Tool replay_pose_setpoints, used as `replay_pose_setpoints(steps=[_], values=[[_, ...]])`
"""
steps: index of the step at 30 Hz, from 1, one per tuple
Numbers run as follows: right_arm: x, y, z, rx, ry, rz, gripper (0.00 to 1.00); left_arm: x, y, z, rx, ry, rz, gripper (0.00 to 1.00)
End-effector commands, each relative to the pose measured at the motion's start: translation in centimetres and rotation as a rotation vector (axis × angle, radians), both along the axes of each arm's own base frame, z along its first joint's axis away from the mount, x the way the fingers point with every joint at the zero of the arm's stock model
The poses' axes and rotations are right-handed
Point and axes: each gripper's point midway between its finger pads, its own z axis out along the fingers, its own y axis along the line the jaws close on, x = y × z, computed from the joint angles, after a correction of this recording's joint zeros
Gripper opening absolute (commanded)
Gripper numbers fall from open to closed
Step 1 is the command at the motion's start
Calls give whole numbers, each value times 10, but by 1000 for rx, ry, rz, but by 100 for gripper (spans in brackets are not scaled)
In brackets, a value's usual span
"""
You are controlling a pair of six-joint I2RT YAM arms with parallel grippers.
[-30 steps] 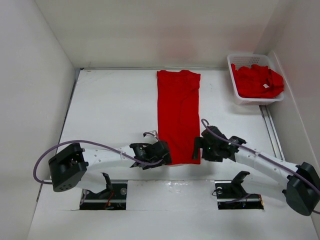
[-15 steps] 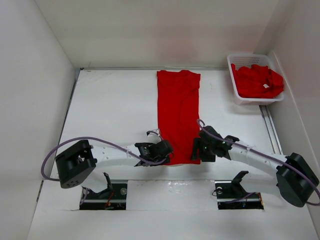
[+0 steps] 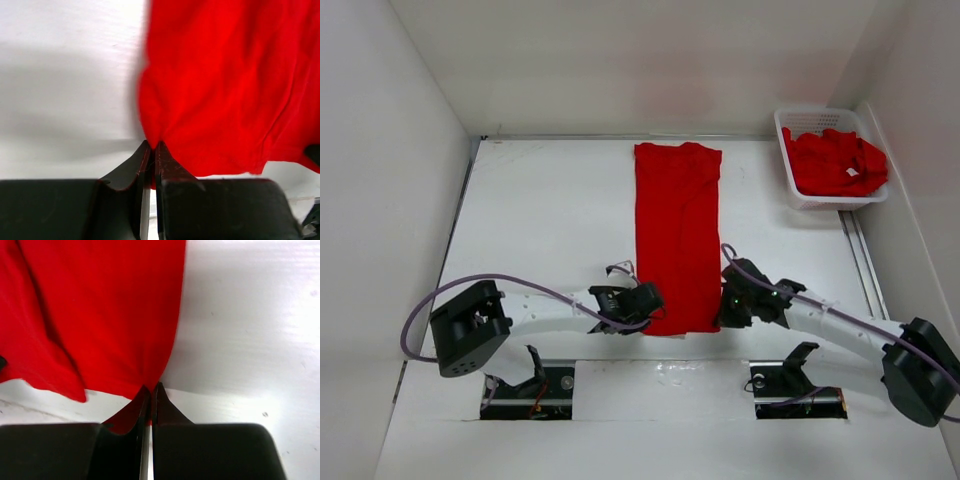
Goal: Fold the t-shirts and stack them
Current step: Grab the bottom of the folded rectangular tshirt with both arms, then fold the folded rectangular tshirt in 1/3 of the way
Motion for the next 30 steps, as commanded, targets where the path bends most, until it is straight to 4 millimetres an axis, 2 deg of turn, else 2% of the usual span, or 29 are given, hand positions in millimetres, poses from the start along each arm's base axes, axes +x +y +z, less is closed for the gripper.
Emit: replay_pose_setpoints(steps=[1,5,7,9,10,13,14,16,18,19,20,21,23,24,25,26,28,29,30], values=[[-17,-8,2,0,30,3,0,-14,32,-1,65,25,36,0],[-24,-6,13,41,27,29,0,-19,11,20,5,-14,-26,0],[-23,-6,18,46,14,39,0,-15,7,30,7,-30,-29,0],[-20,-4,24,51,0,50,0,-10,6,35,18,-47,-21,0],[-18,-2,28,58,-9,50,0,-5,-2,46,-4,-70,-27,0],[-2,-1,35,16,-43,46,0,2,-6,58,19,-99,-23,0],[0,-2,36,3,-37,48,0,9,-6,61,11,-103,-3,0],[19,-6,45,-19,-65,-1,0,25,5,61,30,-116,36,0],[30,-11,45,-45,-69,7,0,37,3,65,23,-136,35,0],[57,-14,53,-33,-101,-6,0,61,-1,78,29,-185,26,0],[57,-14,53,-32,-102,-6,0,61,-1,79,29,-185,26,0],[71,-16,63,-27,-124,-30,0,72,0,85,20,-202,41,0],[84,-16,65,-37,-132,-14,0,90,-6,90,13,-237,13,0],[94,-16,73,-26,-148,-19,0,104,-4,94,4,-250,28,0],[99,-17,68,-44,-136,-10,0,111,-3,97,3,-268,25,0],[105,-20,69,-56,-141,1,0,123,-10,105,-8,-298,1,0],[119,-24,72,-47,-141,-7,0,141,-5,103,18,-303,6,0],[124,-24,68,-46,-130,3,0,151,-8,112,13,-320,10,0],[130,-23,69,-31,-129,-3,0,156,-7,109,33,-316,-7,0]])
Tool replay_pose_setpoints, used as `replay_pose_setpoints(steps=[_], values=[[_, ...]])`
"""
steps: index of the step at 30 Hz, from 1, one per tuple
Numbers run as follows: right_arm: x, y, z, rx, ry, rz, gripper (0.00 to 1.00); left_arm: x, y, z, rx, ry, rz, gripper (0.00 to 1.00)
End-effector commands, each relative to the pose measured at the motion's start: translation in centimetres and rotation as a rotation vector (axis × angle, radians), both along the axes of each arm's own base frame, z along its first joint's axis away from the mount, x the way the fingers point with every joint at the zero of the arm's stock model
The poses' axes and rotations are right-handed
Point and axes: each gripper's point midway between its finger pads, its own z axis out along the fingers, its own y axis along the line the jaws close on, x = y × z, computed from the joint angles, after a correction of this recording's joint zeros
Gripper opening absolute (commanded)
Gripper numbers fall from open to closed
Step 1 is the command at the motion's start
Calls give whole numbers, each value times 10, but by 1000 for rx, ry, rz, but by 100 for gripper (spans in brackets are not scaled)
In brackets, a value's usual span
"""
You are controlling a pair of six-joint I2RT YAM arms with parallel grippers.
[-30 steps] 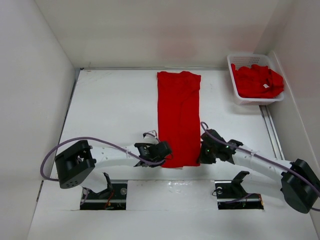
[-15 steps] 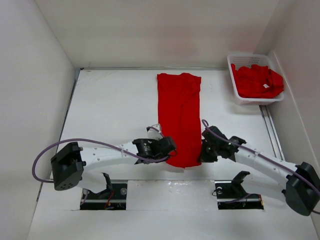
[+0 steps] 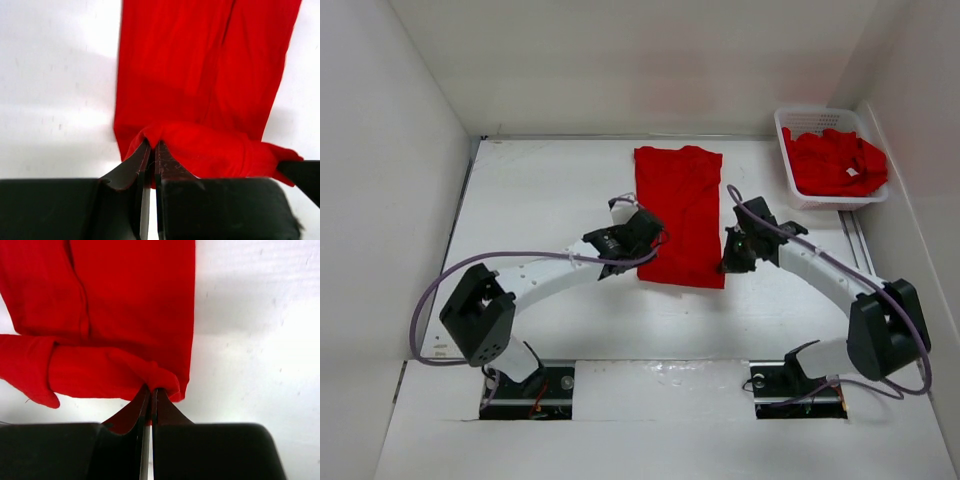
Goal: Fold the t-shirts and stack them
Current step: Fold the folded rectangular tshirt in 1/3 of the way
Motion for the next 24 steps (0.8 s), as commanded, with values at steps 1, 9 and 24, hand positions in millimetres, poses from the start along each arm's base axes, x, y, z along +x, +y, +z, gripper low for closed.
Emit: replay_pose_setpoints(steps=[1,9,24], values=[[32,-1,14,34,-59,42,0,38,3,22,39,-93,-28,0],[83,3,18,39,-87,44,0,81,2,31,32,-124,-28,0],[151,0,17,61,-127,39,0,136,-4,18,21,-116,-23,0]])
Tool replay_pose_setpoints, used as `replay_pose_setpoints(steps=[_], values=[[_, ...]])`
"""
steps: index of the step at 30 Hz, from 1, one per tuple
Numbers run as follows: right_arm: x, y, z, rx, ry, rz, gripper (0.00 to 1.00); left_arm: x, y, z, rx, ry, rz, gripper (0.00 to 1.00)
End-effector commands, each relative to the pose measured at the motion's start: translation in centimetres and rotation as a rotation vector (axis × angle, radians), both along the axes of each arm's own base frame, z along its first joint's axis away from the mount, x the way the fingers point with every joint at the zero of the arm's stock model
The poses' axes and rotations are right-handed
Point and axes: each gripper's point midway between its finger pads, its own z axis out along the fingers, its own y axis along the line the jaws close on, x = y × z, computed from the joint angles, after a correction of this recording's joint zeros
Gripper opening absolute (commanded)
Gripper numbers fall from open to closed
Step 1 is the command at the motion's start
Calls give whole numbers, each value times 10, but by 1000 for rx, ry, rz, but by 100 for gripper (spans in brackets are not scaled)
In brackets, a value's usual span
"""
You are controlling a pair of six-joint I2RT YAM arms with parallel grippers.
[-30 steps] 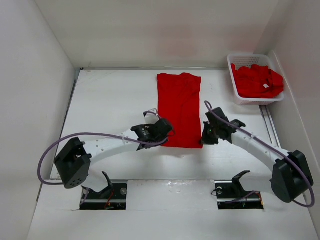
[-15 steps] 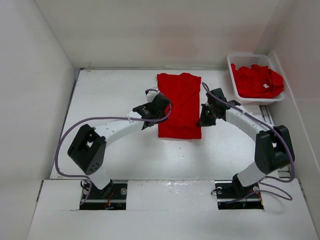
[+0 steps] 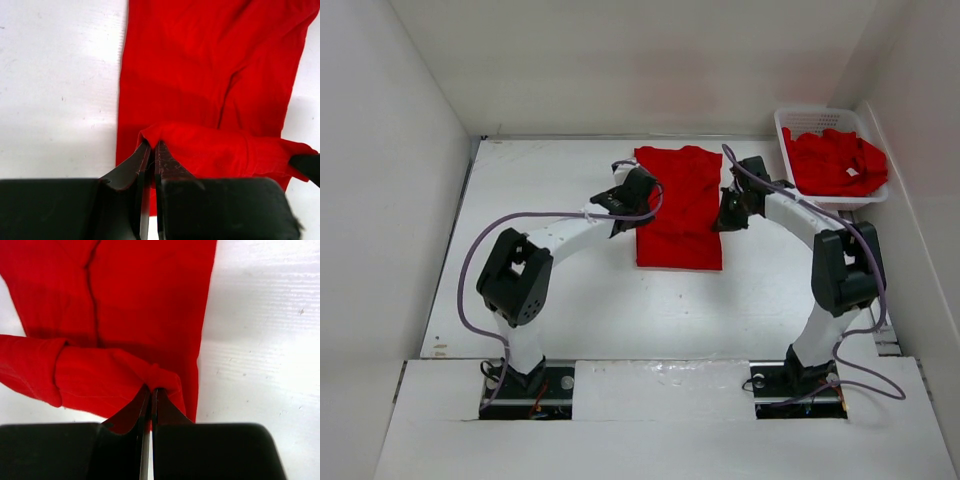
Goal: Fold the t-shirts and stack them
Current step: Fold the folded rectangular tshirt in 1/3 of the way
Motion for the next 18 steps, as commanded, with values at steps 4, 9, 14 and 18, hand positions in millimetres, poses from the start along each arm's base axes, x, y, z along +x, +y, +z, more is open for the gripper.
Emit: replay_pose_setpoints(steps=[4,9,14,18], values=[[39,-4,15,2,-113,-17,0,26,-1,6,5,-38,14,0],[50,2,14,49,-124,-13,0,37,5,4,7,-50,41,0],[57,6,9,56,-115,-7,0,43,0,5,-9,-73,28,0],[64,5,11,49,-126,-13,0,46,-5,-5,-5,-55,20,0]])
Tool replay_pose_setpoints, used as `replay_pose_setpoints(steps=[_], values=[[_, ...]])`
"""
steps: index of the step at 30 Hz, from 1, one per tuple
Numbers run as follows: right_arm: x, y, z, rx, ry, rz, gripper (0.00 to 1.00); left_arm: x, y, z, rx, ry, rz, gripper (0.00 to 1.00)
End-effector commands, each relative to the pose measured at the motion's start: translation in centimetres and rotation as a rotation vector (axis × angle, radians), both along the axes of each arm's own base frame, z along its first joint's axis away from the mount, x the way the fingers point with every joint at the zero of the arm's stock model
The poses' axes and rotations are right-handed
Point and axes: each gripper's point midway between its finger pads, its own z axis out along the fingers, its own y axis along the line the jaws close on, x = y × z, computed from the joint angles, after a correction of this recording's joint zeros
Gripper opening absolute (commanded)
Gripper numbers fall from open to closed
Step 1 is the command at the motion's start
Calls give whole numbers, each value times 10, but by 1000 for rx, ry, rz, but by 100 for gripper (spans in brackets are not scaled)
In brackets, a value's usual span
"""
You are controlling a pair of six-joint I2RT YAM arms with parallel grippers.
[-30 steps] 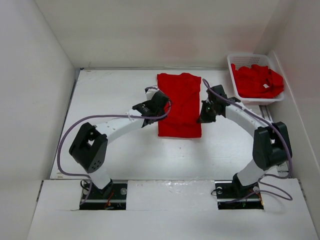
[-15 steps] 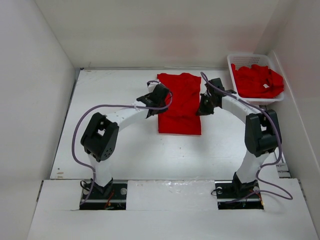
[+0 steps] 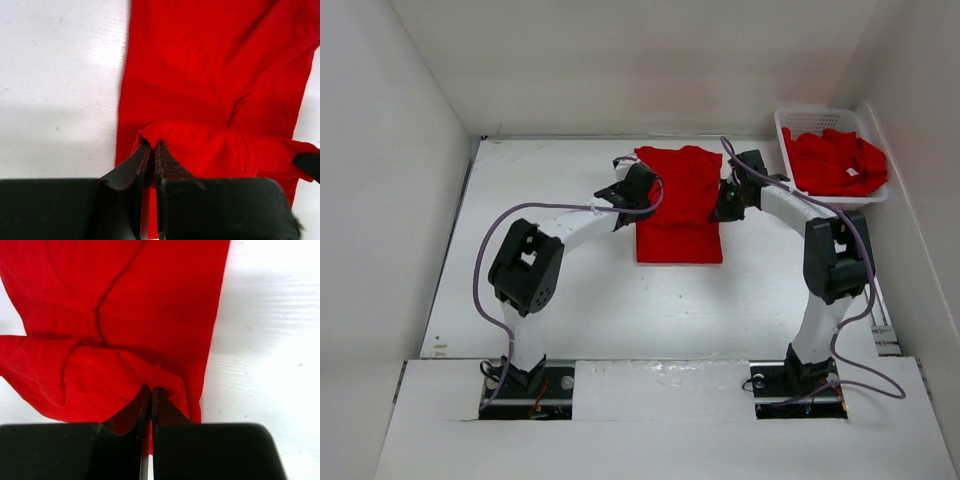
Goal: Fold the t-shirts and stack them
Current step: Fold the folded rectangular tshirt in 1/3 of the way
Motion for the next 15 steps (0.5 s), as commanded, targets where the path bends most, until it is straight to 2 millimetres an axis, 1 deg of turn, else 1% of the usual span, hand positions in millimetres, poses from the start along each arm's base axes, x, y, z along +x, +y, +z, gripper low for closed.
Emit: replay_pose_setpoints(steps=[1,2,3,4,5,6,7,9,10,11,12,13,14,15], values=[[30,-1,17,6,-90,-16,0,19,-5,17,-19,-56,3,0],[27,-1,12,1,-71,-16,0,18,-6,12,-12,-46,-10,0],[27,-1,12,6,-68,-23,0,18,-6,12,-12,-46,-10,0],[30,0,12,6,-71,-23,0,18,-6,8,-7,-39,-10,0],[30,0,12,6,-71,-23,0,22,-4,11,-12,-46,-1,0],[34,-4,12,7,-72,-32,2,24,-1,11,-17,-43,2,0],[34,-4,6,3,-59,-32,2,24,-4,8,-26,-38,-8,0],[37,-3,2,5,-44,-39,2,31,2,10,-38,-45,7,0],[35,-3,2,7,-32,-47,2,28,2,6,-40,-33,-2,0],[35,-3,2,7,-32,-47,2,30,1,3,-40,-33,-2,0],[39,0,2,18,-40,-41,2,32,5,3,-40,-33,7,0],[40,-4,2,23,-37,-57,3,32,5,3,-40,-33,8,0],[40,-4,2,23,-37,-57,5,33,2,5,-52,-38,0,0],[43,-1,2,33,-36,-51,7,34,1,1,-52,-38,0,0]])
